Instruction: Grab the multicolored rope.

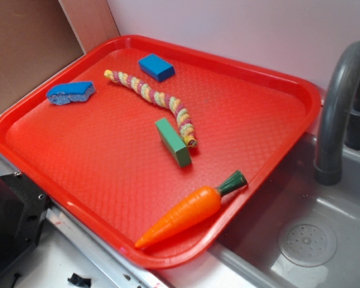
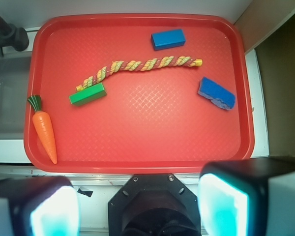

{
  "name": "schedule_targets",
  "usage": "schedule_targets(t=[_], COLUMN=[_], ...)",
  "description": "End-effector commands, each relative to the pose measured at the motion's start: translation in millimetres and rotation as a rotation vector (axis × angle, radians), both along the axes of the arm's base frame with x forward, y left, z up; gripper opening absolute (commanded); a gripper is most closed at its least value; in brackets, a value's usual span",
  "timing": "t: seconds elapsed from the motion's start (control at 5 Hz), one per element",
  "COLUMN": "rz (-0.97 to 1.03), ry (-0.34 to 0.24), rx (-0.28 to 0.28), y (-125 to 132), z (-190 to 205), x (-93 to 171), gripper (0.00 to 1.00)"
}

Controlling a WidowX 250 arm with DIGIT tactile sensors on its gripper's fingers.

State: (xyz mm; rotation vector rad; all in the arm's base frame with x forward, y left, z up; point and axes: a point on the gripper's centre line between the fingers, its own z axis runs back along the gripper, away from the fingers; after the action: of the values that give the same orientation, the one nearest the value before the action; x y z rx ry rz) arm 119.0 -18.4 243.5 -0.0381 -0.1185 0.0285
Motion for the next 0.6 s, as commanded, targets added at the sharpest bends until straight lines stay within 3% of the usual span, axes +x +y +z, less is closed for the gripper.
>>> schedule_targets(t=[0.0, 0.2, 0.4], rz=[0.000, 0.230, 0.481], ry=[0.000, -0.084, -0.156], rx=[0.000, 0.048, 0.056], y=[0, -8, -13], z=[0, -12, -31], x=[0, 4, 16], gripper=[1.00, 1.00, 1.00])
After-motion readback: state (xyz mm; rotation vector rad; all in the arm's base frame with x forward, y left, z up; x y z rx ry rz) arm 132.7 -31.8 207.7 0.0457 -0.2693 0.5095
